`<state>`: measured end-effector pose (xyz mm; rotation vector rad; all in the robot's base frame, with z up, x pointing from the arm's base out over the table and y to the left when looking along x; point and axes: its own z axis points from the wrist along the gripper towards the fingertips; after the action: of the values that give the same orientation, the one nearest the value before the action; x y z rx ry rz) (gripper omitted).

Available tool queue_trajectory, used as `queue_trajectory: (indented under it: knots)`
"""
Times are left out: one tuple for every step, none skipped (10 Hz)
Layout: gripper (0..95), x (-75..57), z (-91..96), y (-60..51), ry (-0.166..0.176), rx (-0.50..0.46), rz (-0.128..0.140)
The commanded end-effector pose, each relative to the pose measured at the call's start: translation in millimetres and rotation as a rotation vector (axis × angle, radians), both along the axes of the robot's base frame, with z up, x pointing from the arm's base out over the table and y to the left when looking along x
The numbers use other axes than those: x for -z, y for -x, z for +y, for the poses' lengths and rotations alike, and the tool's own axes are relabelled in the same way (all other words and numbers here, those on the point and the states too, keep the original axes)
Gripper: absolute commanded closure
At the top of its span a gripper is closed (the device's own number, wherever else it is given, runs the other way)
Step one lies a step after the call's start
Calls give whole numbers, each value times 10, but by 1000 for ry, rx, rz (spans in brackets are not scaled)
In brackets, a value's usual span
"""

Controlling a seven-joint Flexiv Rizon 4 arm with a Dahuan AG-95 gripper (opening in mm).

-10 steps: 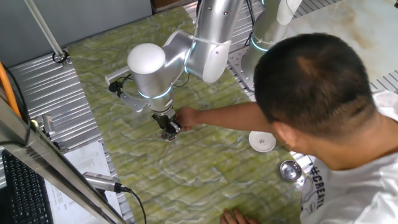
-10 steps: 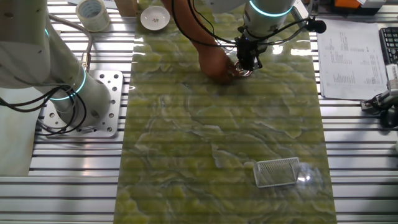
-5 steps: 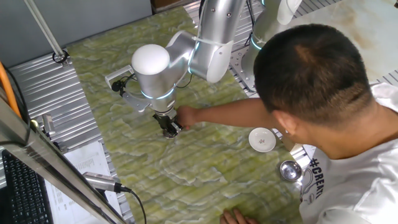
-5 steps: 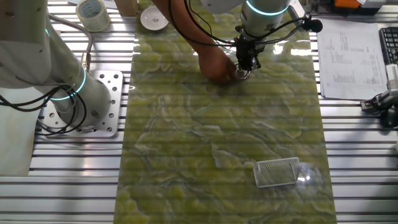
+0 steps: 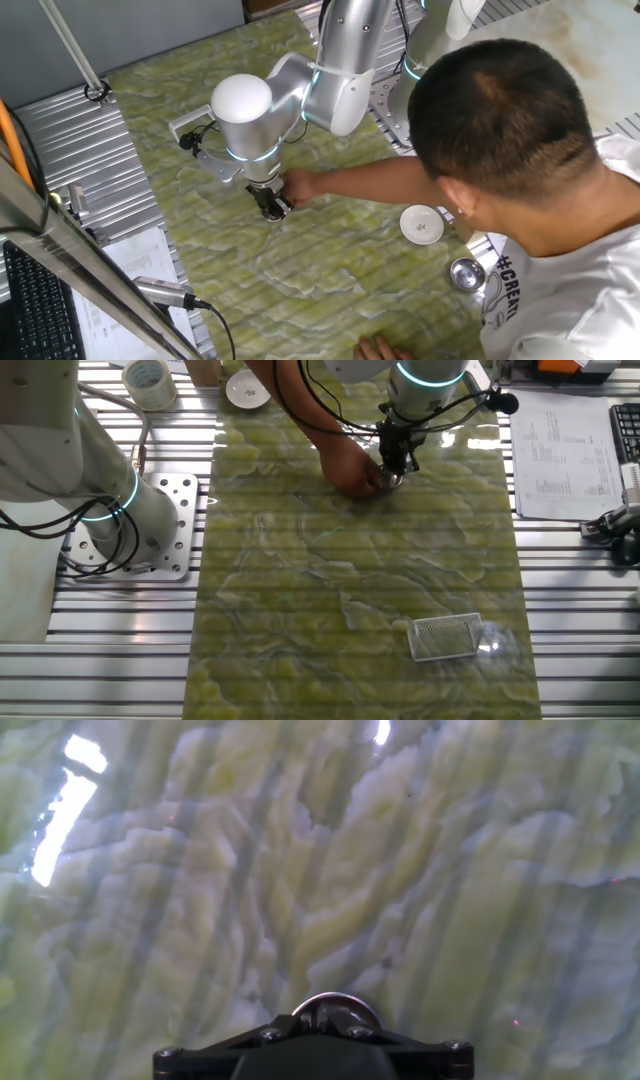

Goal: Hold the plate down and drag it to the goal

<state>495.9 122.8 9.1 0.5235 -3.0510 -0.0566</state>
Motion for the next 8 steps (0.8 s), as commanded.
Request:
queue_trajectory:
  knots:
    - [950,20,-16,37,1,-5,9]
    - [950,34,-25,62,1,-5,8]
    - [950,41,-40,92,6,-10,11]
    - [950,18,-56,95,9,-16,16]
    - [950,-4,-73,92,13,-22,19]
    - [950,3,-86,98,12,-23,18]
    - [950,68,-108,127,12,-21,10]
    - [950,96,-123,142,12,-22,7]
